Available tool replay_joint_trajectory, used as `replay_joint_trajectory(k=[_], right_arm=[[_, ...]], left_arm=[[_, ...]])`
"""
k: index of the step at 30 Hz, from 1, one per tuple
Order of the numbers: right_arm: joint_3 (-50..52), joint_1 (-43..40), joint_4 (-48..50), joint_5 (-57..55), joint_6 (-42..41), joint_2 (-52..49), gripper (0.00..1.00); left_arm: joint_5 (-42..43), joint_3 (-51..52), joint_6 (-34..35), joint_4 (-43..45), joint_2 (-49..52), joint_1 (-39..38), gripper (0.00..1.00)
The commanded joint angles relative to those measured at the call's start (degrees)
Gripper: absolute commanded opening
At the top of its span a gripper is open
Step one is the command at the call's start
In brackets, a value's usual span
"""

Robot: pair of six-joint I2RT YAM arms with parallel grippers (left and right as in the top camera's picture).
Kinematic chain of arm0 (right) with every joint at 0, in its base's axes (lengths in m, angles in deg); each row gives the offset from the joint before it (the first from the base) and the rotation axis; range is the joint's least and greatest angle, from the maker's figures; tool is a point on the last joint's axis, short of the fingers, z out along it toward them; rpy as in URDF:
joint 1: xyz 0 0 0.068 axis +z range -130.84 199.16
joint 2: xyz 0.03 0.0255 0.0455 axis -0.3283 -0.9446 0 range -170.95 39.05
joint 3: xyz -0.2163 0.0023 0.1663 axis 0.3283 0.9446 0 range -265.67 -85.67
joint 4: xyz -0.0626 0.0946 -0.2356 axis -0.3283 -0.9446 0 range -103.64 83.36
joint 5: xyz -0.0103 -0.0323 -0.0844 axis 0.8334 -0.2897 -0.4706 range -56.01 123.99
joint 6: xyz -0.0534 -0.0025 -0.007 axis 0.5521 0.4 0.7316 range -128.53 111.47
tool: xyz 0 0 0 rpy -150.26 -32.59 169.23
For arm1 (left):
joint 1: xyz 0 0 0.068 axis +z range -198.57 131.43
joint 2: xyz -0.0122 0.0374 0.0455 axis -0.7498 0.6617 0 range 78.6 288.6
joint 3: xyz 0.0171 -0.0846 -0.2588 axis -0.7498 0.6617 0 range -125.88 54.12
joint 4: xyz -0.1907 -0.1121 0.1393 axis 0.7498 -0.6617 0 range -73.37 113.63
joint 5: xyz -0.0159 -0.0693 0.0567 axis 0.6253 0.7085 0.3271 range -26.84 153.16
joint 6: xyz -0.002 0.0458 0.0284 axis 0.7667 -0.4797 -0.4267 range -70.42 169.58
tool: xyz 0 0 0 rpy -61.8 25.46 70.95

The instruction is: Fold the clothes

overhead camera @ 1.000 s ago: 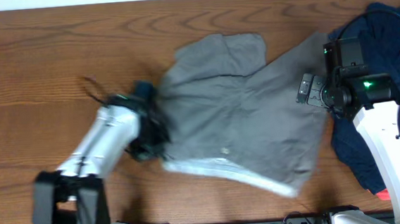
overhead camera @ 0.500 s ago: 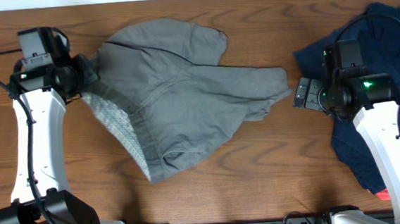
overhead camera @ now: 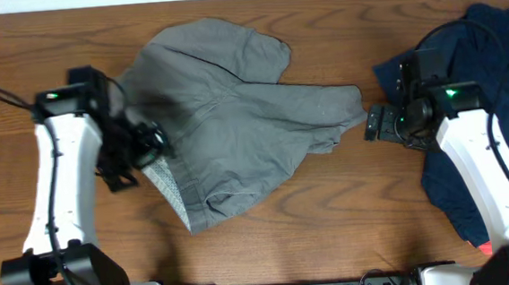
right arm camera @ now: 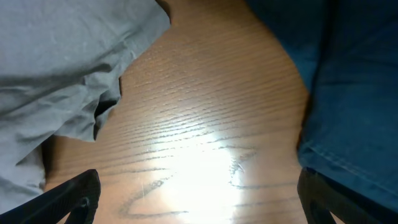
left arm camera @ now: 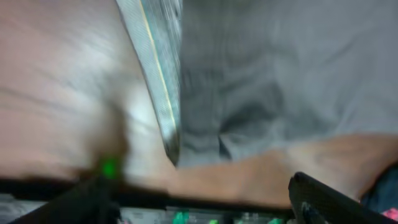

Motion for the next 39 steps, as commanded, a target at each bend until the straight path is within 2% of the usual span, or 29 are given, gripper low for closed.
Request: replay_joint_trajectory(k=[1,7,11,16,23,26,28,29,30,31,33,34,39], right_arm=[[0.3,-0.4,0.4,1.3,-1.1,-0.7,0.99],[0.3,-0.5,0.4,1.2,-0.7,-0.8,0.99],[0.3,-0.5,0.5,1.0,-0.6,-0.8,0.99],[0.3,-0.5,0.5,1.0,-0.7,-0.8,0.99],[0.3,-0.5,0.4,1.1,-0.7,-0.8,0.99],[0.3,-0.5,0.4,1.1,-0.7,-0.8,0.99],[0.3,-0.5,0.4,1.0,-0.6,-0.8,0.99],[0.3,-0.5,0.4,1.0,-0.6,-0.8,0.99],[0.3,-0.5,0.3,1.0,-0.6,-0.8,0.99],[0.3,-0.5,0.3,1.0,-0.6,-0.8,0.99],[0.3,-0.5,0.4,1.0,-0.6,-0.8,0.99],[0.3,-0.5,0.4,1.0,-0.7,-0.8,0.99],[0.3,-0.8,0.4,0.8,-0.6,-0.8,0.99]], left_arm=[[2.5,5.6,7.3,0.1,-0.4,-4.7,0.92],[2.4,14.3,22.1,6.0,-2.7,-11.8,0.92],[1.0,20.1,31.5,10.4,-8.3,-15.6,0.92],[-4.7,29.7,45.6,17.7,-17.1,-20.6,0.92],[-5.0,41.2,59.1,32.9,-19.5,-25.9,0.92],[-6.6,43.8,61.2,39.7,-19.5,-26.4,0.92],[-10.1,44.0,61.8,40.4,-19.5,-26.4,0.91],[-11.3,44.0,61.8,40.4,-19.5,-26.4,0.83],[-12.0,44.0,61.8,40.4,-19.5,-26.4,0.68],[-12.5,44.0,61.8,40.2,-19.5,-26.4,0.45],[-13.3,44.0,61.7,39.3,-19.5,-26.4,0.13],[-13.9,44.0,61.2,39.0,-19.5,-26.2,0.06],[-18.2,43.5,51.3,38.6,-19.7,-23.1,0.06]])
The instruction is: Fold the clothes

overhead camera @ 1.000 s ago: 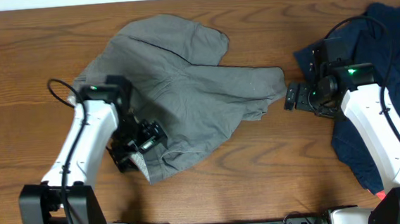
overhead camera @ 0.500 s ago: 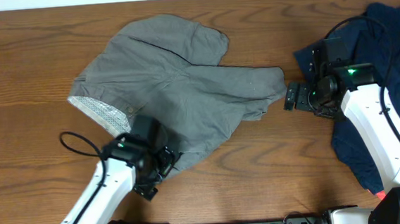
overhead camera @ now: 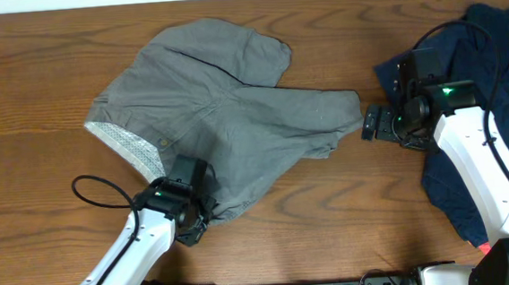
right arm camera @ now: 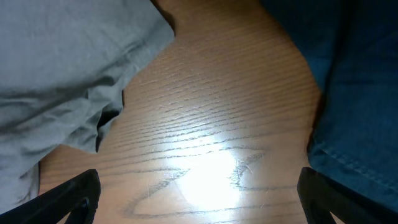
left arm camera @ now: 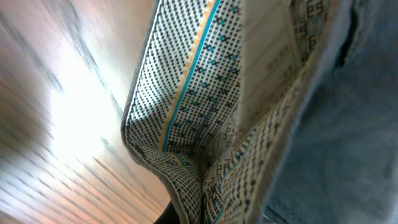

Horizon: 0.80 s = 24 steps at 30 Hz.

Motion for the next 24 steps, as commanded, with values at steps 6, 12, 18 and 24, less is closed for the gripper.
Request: replay_joint_trajectory(k=[6,12,18,24], right_arm=[[0.1,-0.9,-0.1,2.4,0.1,-0.5,0.99],[2.1,1.5,-0.9,15.5,0.0,-2.5,0.99],[10.7,7.3,8.5,19.9,-9.1,-2.7,0.99],[18.4,11.9,24.0,19.9,-19.1,-2.7,0.91]], left_arm=[[-5.6,-5.9,-19.3,-7.3,-0.7,12.0,0.06],[-5.7,-9.5,-28.7,-15.8,-0.7,17.4,0.06],[-5.8,-9.5,-29.0,-19.6,-0.6,17.6,0.06],[-5.8,-9.5,-29.0,-20.3,-0.6,17.6,0.06]])
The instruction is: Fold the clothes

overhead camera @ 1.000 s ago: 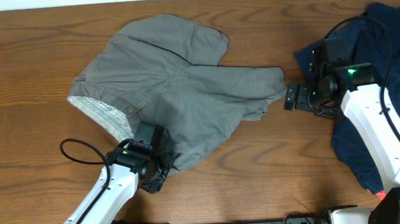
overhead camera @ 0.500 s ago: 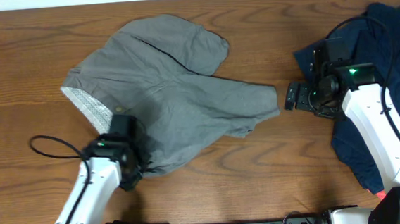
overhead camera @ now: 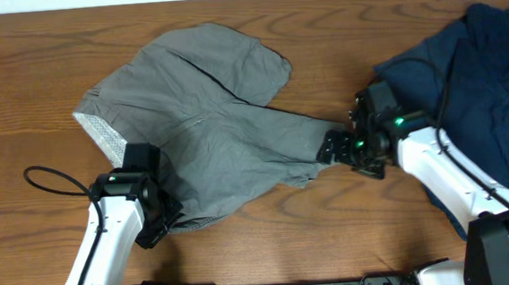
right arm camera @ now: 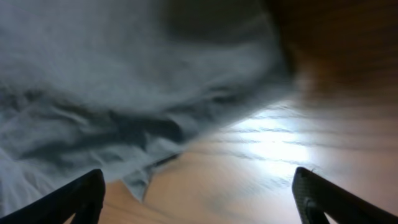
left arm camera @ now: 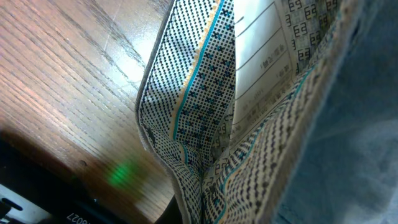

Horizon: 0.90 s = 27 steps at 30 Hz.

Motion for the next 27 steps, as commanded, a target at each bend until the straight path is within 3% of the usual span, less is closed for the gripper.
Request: replay_joint_trajectory(k=[1,9,14,19,20,21,23,24,27], right_arm=[[3.4,2.4,6.1,1.3,-8.7,-0.2,0.89],[7.9,5.2,11.5,-4.6,-17.7,-0.9,0.82],[9.0,5.2,15.0,-5.9,-18.8,-3.1,0.79],[9.0,5.2,21.0,-9.8,-18.7,-6.2,0.69],[9.0,5.2,22.1,-10.4,-18.7,-6.7,0.62],[9.0,5.2,23.3,-10.8,-18.7,-7.3,0.50],[9.0,5.2,24.5,-11.2,-18.7,-8.0,0.13],[9.0,5.2,24.5,-11.4,-18.7,-8.0,0.01],[8.6,4.5,24.4,-11.5,-15.7,-7.1,0.01]], left_arm=[[-1.3,-0.7,-1.0,-0.9,-0.5,0.3,0.06],[-1.4,-0.7,-1.1,-1.1,-0.5,0.3,0.06],[-1.4,-0.7,-1.1,-1.1,-0.5,0.3,0.06],[-1.4,-0.7,-1.1,-1.3,-0.5,0.3,0.06],[-1.4,-0.7,-1.1,-1.3,-0.5,0.3,0.06],[-1.4,-0.7,-1.1,-1.3,-0.5,0.3,0.06],[-1.4,-0.7,-1.1,-1.1,-0.5,0.3,0.06],[-1.4,-0.7,-1.1,-0.9,-0.5,0.3,0.06],[-1.4,-1.3,-5.7,1.6,-0.5,0.3,0.06]])
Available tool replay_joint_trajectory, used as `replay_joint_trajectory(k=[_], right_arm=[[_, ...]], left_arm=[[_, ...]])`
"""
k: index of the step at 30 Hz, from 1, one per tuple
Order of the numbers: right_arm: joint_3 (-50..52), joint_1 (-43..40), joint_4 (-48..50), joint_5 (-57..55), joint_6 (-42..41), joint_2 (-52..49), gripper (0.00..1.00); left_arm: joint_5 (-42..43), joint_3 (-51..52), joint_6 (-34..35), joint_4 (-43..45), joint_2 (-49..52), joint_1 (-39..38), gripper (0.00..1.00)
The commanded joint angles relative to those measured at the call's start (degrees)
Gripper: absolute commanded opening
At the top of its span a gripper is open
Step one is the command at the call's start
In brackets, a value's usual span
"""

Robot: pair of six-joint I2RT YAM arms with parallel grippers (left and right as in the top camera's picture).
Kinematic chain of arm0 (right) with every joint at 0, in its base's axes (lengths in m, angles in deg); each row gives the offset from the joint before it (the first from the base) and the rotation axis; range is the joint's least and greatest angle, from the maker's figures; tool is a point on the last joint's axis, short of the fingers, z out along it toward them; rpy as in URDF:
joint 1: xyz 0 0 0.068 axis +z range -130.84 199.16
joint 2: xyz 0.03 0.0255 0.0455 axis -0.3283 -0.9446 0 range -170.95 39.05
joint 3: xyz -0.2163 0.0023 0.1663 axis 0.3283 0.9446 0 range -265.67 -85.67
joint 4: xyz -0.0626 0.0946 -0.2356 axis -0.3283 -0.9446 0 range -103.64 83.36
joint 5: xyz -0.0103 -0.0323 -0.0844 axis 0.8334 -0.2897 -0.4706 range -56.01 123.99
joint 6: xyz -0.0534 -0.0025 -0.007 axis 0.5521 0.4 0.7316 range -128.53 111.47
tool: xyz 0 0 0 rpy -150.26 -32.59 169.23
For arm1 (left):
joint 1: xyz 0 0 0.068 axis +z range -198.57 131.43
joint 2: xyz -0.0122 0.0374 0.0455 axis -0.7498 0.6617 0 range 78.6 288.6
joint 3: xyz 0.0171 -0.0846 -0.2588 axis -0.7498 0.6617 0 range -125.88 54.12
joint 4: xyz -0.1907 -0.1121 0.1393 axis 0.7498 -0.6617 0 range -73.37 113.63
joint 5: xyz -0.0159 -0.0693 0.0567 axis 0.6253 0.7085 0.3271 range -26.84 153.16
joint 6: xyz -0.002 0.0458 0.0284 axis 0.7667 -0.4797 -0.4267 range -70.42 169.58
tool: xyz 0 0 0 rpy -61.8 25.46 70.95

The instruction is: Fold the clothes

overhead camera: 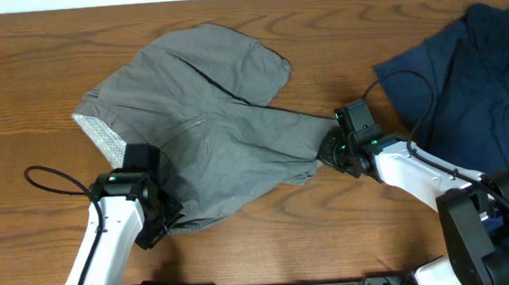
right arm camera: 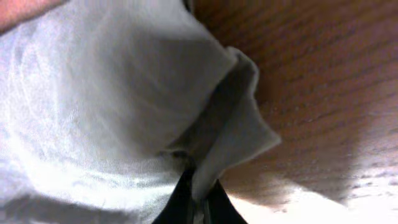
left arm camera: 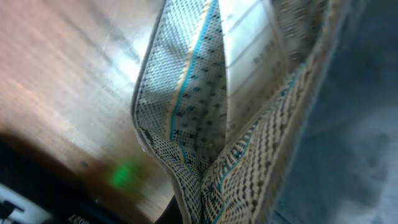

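Note:
Grey shorts (overhead camera: 208, 119) lie spread on the wooden table, patterned waistband lining (overhead camera: 97, 135) showing at the left. My left gripper (overhead camera: 157, 223) is shut on the waistband's lower corner; in the left wrist view the dotted lining (left arm camera: 205, 124) fills the frame and folds into the jaws at the bottom. My right gripper (overhead camera: 331, 149) is shut on the hem of the right leg (right arm camera: 236, 124), its two dark fingertips (right arm camera: 183, 196) pinching the grey cloth just above the wood.
A dark blue garment (overhead camera: 474, 64) lies bunched at the table's right side, behind my right arm. A black cable (overhead camera: 55, 179) loops out left of my left arm. The table's near edge and base rail run along the bottom.
My right gripper has moved a little left and shut on the hem of the shorts' right leg. My left gripper still holds the waistband corner in the same place.
First my left gripper stood at the shorts' left edge and my right one open by the right leg tip. Then the left was at the waistband's lower corner, shut on it. The right came to the leg hem and now pinches it.

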Motion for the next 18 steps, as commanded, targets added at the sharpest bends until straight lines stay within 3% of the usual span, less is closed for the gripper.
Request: replay_joint_trajectory(k=[1,10,13,18], right_arm=[[-0.3,-1.0,-1.1,-2.7,4.7,0.7,0.01],[-17.9,-15.2,-22.1,-5.2,21.2,19.2,0.01],[-25.1,-18.9,-30.6,-5.8,27.4,22.9,0.01],[-31.1,-21.1,-43.0,-14.4,30.1,25.9,0.01]], left_arm=[[-1.3,-2.3,-7.0,1.3,-0.5,0.3,0.06],[-0.5,-25.1,-18.7,-7.9,-0.5,0.2,0.06],[5.8,-32.2,-22.6,-12.6,-0.5,0.2,0.06],[9.0,-34.9,-22.8,-19.6,-2.1,0.2,0.06]])
